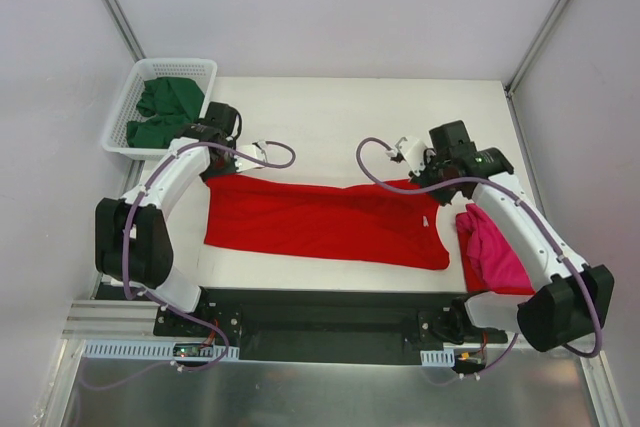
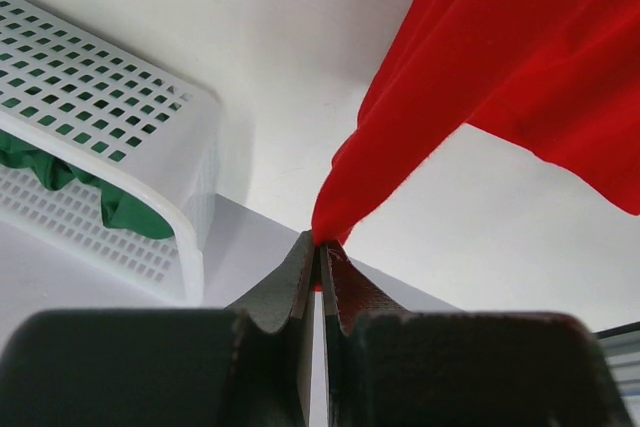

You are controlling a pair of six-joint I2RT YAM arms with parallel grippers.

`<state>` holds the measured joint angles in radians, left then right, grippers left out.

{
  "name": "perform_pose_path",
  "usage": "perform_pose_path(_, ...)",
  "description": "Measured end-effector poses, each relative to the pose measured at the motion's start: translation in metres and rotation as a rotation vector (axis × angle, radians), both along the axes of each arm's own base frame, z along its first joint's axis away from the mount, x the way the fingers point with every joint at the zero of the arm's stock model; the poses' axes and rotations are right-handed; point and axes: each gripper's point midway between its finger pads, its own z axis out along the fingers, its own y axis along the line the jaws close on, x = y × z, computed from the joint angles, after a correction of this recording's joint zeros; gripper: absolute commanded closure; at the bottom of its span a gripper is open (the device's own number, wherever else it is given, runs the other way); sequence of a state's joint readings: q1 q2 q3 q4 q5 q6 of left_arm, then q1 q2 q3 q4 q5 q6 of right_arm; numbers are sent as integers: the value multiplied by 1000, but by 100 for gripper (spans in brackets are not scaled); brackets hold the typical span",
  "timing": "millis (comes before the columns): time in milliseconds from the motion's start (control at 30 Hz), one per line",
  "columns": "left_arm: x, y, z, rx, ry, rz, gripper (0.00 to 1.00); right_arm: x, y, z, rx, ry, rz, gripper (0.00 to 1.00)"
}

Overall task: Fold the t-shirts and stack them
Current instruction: Fold the other side of the tshirt into a rectangle

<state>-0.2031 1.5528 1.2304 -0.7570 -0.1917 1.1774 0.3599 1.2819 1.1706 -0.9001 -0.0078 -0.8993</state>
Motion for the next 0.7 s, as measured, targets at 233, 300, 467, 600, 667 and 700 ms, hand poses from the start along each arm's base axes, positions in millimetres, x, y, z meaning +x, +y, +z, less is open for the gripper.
perform_pose_path(233,8,2,-5,7,7,-7,100,10,-2,12,-8,-99,-14,99)
perform_pose_path(300,12,3,-7,9,10,-3,100,11,-3,10,-13,-104,-16,99)
perform_pose_path(467,23,8,-12,14,13,4,100,11,-4,6,-22,-103,-19,99)
perform_pose_path(600,31,11,-13,18,10,4,100,10,-4,2,-24,-98,-17,99)
perform_pose_path(667,35,13,-13,19,8,6,100,10,-5,1,-28,-95,-17,99)
perform_pose_path(700,37,14,-14,20,9,5,100,10,-5,1,-30,-97,-16,99)
